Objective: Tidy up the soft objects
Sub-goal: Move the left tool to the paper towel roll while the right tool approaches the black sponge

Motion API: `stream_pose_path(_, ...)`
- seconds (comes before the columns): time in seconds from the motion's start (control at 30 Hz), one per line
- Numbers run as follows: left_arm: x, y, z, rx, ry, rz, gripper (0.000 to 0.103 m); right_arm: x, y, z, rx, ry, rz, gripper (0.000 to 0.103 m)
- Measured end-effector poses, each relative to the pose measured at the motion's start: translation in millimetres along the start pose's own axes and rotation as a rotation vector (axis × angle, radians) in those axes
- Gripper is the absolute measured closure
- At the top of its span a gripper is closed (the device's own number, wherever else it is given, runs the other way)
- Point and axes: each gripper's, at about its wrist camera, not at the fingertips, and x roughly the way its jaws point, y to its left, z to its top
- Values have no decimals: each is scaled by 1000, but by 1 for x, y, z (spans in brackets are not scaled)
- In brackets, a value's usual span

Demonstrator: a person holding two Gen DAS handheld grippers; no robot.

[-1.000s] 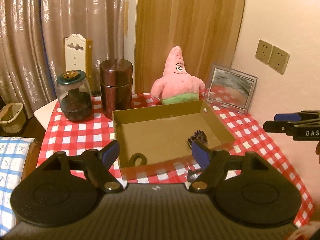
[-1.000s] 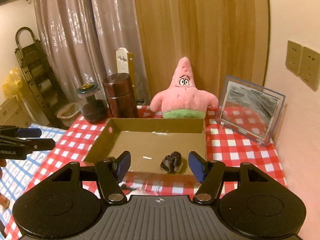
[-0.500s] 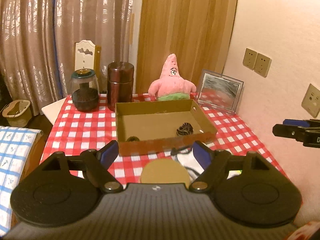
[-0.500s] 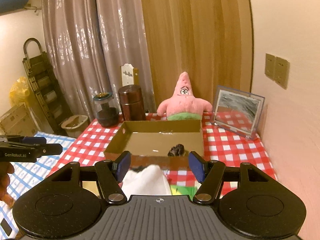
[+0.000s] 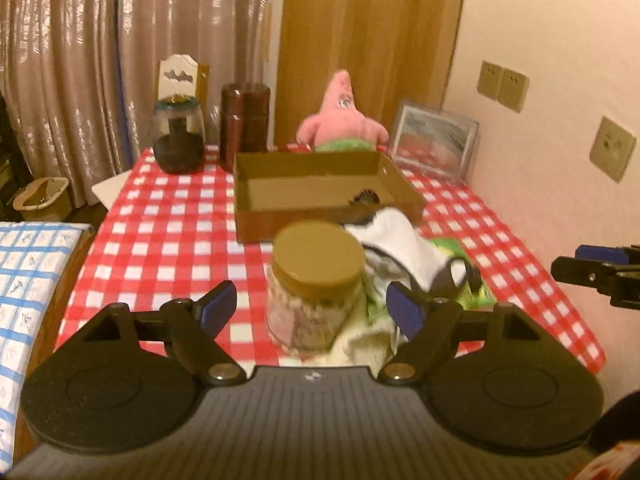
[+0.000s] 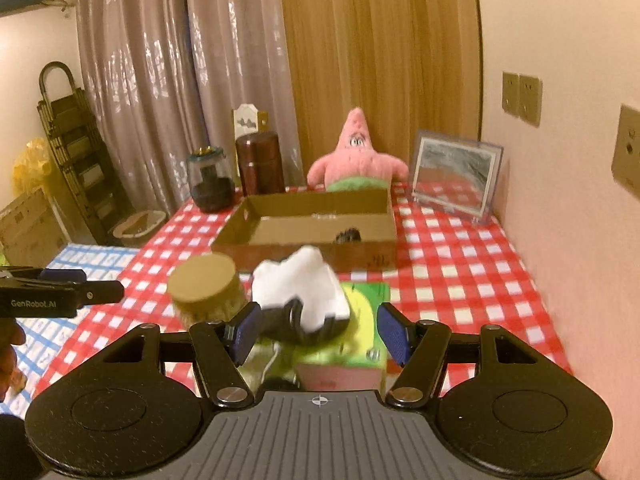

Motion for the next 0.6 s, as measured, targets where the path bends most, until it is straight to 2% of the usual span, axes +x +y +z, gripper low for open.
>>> stream_pose_path(0.17,5,-2,-22,3,40,-22,23,0,0,-22,26,34,4,39)
stream_pose_path(0.6,43,-15,-63,145,172,-99,23,26,-8,-59,47,140,1,39)
